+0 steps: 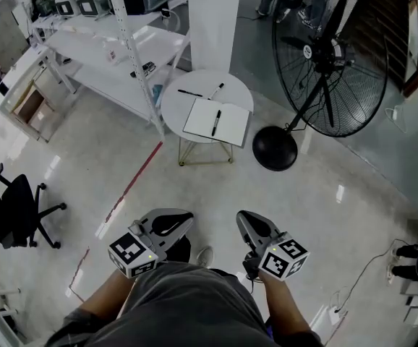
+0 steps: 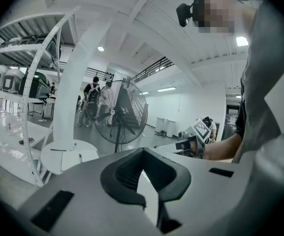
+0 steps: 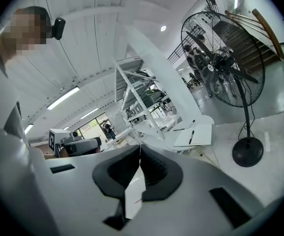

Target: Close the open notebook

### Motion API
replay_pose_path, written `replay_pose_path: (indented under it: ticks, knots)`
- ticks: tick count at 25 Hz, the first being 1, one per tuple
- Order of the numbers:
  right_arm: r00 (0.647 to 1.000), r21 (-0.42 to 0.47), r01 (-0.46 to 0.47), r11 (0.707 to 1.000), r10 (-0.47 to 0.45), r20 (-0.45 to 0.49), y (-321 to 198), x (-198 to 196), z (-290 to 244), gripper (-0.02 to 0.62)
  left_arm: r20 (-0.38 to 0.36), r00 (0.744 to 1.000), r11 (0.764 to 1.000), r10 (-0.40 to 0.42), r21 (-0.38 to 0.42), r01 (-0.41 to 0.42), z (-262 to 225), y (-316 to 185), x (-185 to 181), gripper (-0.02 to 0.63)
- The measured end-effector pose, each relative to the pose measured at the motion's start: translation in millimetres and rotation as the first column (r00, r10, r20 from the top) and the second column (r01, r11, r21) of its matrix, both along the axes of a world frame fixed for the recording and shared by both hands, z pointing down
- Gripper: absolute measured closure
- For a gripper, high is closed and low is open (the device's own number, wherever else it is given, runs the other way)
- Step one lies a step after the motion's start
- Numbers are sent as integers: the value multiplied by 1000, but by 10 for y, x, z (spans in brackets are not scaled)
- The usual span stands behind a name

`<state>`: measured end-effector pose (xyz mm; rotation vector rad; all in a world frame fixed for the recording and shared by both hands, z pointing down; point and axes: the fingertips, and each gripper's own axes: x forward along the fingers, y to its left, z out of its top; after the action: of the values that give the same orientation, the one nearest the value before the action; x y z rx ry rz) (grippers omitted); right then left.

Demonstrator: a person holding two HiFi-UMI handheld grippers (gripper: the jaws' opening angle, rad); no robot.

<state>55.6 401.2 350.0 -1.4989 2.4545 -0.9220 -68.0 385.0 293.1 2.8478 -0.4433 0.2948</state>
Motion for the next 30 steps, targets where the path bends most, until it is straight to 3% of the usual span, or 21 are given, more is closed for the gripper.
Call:
replay_pose_path:
  ticks: [14, 30]
  knots:
    - [1000, -22, -6, 1000, 6, -18, -571, 178, 117, 575, -8, 1000, 1000, -8, -12, 8, 145, -631, 103, 592]
    - [999, -79, -26, 997, 24, -28, -1819, 66, 319, 575, -9, 1000, 997, 26, -68, -26, 371, -1984, 58, 592]
